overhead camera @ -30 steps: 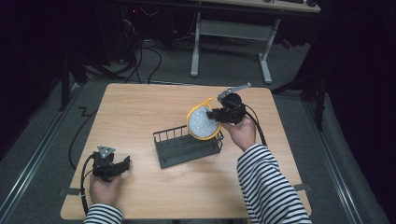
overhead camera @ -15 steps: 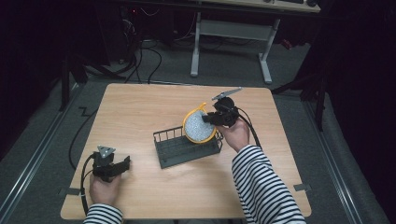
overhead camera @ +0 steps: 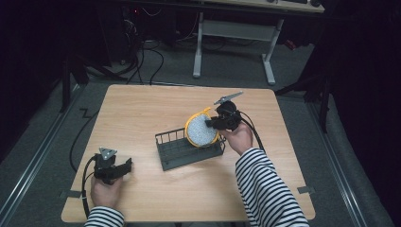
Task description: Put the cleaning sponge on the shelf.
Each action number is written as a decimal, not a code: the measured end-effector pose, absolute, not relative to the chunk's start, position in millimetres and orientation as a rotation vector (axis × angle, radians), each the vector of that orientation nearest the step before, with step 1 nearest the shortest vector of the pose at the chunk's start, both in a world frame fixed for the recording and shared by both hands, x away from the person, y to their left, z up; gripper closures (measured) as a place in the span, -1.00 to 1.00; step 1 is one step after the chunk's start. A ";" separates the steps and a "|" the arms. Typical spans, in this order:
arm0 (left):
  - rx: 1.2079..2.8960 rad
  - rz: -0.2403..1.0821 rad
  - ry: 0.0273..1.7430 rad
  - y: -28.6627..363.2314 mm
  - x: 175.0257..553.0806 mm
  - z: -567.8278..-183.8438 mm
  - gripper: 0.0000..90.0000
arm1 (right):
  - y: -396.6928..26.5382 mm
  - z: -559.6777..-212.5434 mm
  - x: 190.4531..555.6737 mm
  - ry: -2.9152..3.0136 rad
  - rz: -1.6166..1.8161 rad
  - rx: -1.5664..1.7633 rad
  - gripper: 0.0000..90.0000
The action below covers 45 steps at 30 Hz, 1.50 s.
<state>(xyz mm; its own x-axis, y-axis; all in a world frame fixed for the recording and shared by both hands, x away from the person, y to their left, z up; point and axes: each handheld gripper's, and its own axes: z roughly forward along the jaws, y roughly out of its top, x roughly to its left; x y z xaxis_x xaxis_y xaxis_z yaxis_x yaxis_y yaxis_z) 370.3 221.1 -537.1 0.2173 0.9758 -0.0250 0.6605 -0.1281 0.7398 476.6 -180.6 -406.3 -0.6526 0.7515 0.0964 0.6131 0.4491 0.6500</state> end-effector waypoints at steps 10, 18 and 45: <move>1.863 0.641 1.512 220.9 370.4 -537.1 -0.41 | -183.3 -416.4 470.7 2.519 0.945 1.193 0.64; 1.864 0.642 1.512 220.9 370.4 -537.2 -0.41 | -181.9 -418.6 466.5 2.519 0.915 1.176 0.48; 1.869 0.648 1.511 220.4 370.4 -537.2 -0.41 | -240.8 -393.7 440.2 2.341 1.024 1.277 0.01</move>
<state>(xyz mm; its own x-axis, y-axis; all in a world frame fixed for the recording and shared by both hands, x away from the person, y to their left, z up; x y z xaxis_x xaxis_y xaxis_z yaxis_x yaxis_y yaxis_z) 370.4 220.4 -537.2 0.2174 0.9759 -0.0181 0.6597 -0.1332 0.7396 440.2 -240.8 -393.7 -0.5678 0.8189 0.0833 0.6172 0.3565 0.7014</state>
